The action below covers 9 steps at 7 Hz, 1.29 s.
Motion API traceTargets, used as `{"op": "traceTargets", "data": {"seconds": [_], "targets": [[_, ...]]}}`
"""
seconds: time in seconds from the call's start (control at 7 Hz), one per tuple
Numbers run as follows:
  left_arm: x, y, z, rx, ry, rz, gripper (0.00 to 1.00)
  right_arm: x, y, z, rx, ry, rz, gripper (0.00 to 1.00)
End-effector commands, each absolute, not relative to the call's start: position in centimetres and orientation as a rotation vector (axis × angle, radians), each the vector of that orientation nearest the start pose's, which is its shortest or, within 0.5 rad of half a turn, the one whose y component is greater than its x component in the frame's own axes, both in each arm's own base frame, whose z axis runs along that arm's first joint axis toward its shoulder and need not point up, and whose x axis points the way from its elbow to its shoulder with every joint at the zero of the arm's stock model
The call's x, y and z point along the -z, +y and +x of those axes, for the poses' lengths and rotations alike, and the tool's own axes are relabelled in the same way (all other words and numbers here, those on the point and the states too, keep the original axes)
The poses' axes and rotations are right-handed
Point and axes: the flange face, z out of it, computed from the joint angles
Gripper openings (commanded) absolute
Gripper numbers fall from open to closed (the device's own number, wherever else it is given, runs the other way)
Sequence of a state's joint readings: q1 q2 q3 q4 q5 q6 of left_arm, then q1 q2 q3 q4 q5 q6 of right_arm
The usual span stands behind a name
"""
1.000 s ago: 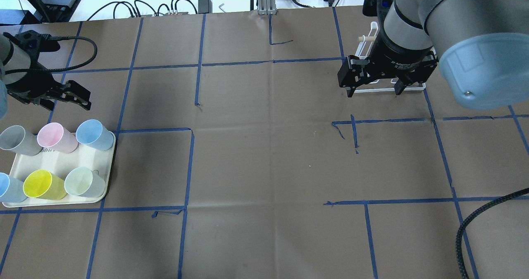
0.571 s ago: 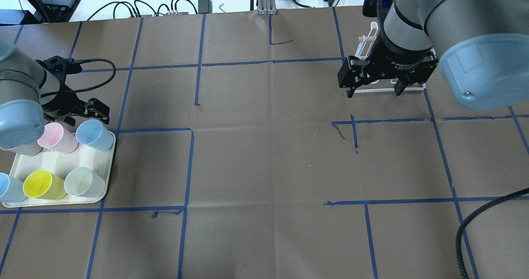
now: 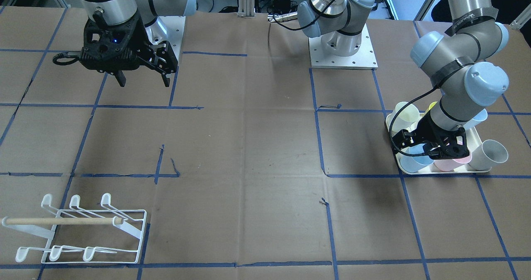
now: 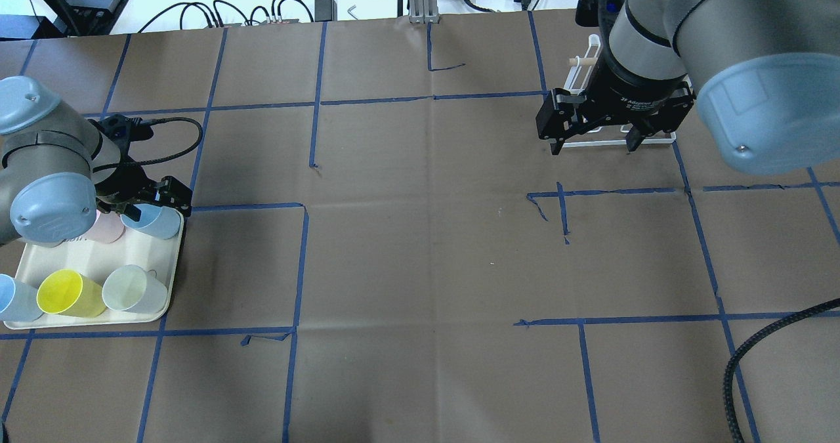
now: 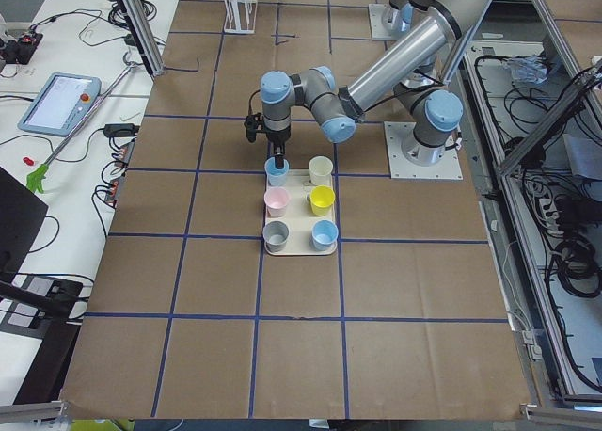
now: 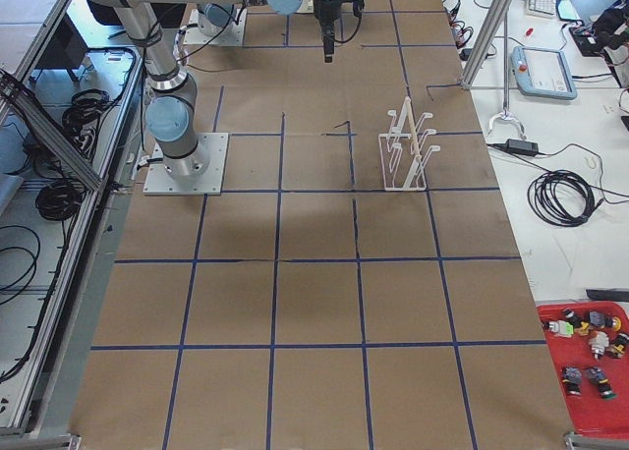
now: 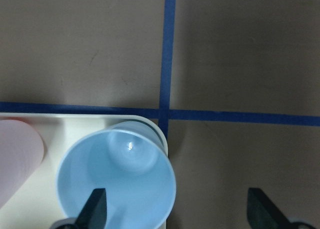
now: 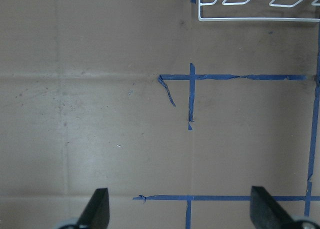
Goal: Transfer IKEA cup to right arm and place on rack
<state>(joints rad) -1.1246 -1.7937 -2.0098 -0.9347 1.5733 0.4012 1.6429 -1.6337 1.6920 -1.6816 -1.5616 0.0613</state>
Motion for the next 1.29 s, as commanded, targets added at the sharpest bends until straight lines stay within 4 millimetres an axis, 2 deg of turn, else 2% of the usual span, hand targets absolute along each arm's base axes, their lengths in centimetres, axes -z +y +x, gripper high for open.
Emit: {"op": "traceTargets", "data": {"seconds": [0.0, 0.14, 0.29, 0.57, 0.86, 1.0, 1.14], "targets": [[-23.2, -50.9, 9.7, -0.049, 3.143, -0.067, 1.00, -47.0, -45.9, 16.8, 0.080, 3.128, -0.017, 1.00], [-23.4, -51.1, 9.8, -0.038, 3.140, -0.065, 0.99, -47.0, -45.9, 16.8, 0.080, 3.128, -0.017, 1.00], [-23.4, -51.2, 9.9, -0.042, 3.138, -0.065, 0.84, -47.0, -45.9, 16.8, 0.083, 3.128, -0.017, 1.00], [-23.5, -51.2, 10.1, -0.043, 3.136, -0.067, 0.40, -46.8, -45.8, 16.8, 0.078, 3.128, -0.017, 1.00], [-23.5, -51.0, 11.0, -0.080, 3.072, -0.062, 0.05, -46.7, -45.8, 16.8, 0.076, 3.128, -0.017, 1.00], [-23.5, -51.0, 11.0, -0.077, 3.072, -0.063, 0.00, -46.5, -45.8, 16.8, 0.071, 3.128, -0.017, 1.00], [-23.7, -51.0, 10.9, -0.069, 3.073, -0.063, 0.00, -46.5, -45.8, 16.8, 0.071, 3.128, -0.017, 1.00]]}}
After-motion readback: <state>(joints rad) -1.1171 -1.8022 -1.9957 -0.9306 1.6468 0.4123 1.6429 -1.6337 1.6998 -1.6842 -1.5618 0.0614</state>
